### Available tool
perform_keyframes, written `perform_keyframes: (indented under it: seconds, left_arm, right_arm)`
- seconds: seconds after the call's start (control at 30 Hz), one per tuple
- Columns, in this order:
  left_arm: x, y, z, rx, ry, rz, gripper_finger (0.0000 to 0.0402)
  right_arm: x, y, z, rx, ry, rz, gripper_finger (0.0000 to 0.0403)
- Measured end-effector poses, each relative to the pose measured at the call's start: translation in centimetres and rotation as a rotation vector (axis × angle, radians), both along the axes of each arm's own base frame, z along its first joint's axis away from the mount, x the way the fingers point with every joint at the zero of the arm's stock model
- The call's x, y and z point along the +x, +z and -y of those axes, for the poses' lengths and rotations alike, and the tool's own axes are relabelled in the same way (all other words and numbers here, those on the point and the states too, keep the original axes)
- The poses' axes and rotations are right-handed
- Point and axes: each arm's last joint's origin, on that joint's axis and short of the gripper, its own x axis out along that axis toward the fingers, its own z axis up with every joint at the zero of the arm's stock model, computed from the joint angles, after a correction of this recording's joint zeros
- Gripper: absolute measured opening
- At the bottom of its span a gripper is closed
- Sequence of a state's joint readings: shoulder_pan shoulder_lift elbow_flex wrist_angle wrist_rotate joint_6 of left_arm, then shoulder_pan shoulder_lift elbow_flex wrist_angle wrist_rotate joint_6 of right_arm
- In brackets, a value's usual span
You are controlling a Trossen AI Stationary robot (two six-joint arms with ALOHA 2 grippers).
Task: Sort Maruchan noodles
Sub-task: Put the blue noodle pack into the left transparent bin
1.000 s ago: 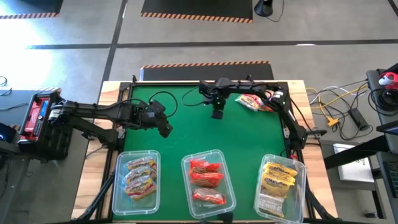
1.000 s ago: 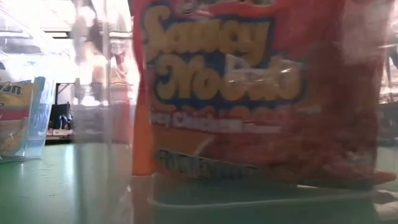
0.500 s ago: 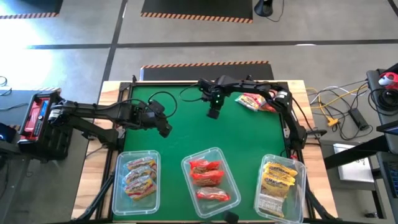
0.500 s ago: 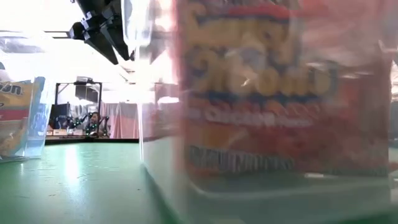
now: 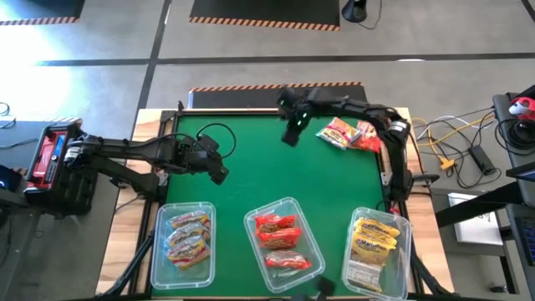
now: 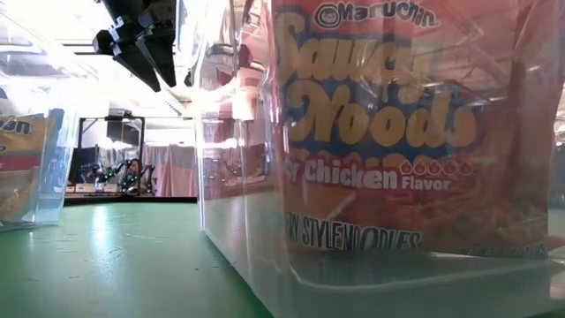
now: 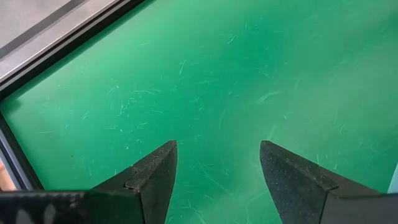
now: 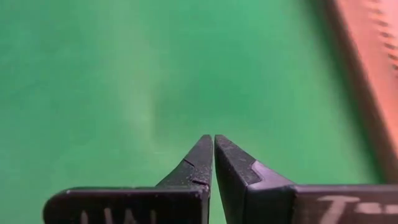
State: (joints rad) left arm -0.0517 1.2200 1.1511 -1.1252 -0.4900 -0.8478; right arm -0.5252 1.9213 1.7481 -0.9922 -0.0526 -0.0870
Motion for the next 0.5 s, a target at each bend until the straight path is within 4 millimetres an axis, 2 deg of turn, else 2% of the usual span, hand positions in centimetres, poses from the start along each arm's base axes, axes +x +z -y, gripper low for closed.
perform_keyframes:
  seconds: [0.1,0.27,0.4,0.5]
  left_arm:
    - [0.0,0.0,0.0,0.0,0.0,0.001,0.0213]
    - [0.0,0.0,0.0,-0.001,0.003,0.003,0.0213]
    - [0.0,0.1,-0.1,0.024,0.007,0.003,0.0213]
    - [0.0,0.1,-0.1,0.045,-0.005,-0.001,0.0213]
  right_arm:
    - [-1.9,1.2,1.9,-0.045,-0.159,-0.003,0.0008]
    - [-5.7,1.1,4.9,-0.117,-0.477,-0.182,0.0008]
    - [-8.7,-0.2,6.7,-0.043,-0.617,-0.347,0.0008]
    - [-9.5,-2.2,7.3,0.036,-0.62,-0.471,0.0008]
